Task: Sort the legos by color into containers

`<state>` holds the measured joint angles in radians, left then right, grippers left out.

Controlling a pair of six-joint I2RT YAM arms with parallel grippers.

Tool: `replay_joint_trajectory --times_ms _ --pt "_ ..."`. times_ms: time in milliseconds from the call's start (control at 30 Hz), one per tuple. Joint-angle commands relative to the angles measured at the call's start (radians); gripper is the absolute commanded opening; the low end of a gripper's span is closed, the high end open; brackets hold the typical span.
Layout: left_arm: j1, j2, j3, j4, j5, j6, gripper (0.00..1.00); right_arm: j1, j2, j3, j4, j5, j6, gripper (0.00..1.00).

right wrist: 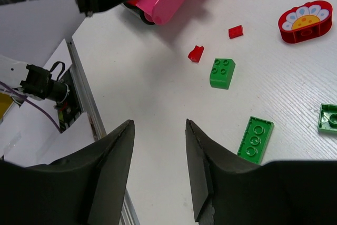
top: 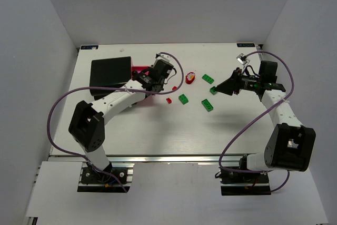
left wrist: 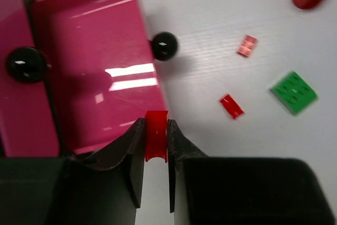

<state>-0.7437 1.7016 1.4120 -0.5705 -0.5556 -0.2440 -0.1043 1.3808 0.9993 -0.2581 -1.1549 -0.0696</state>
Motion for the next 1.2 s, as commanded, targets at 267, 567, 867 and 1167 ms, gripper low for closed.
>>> replay_joint_trajectory --times_ms 267,567,867,1167 --pt "0.130 0.147 0.203 -0.040 -0.017 0.068 0.53 0.002 -0.016 -0.008 0.030 -0.006 -0.013 0.50" --pt "0.118 0.138 0.262 -0.046 0.101 0.068 0.19 0.002 -0.017 -0.007 0.022 0.009 -0.032 0.50" --pt "0.044 0.141 0.166 -0.009 0.504 -0.182 0.43 0.021 -0.037 -0.005 0.010 0.231 -0.091 0.25" --pt "-0.059 0.282 0.240 -0.213 0.198 -0.386 0.65 0.017 -0.035 -0.008 0.026 0.231 -0.068 0.26"
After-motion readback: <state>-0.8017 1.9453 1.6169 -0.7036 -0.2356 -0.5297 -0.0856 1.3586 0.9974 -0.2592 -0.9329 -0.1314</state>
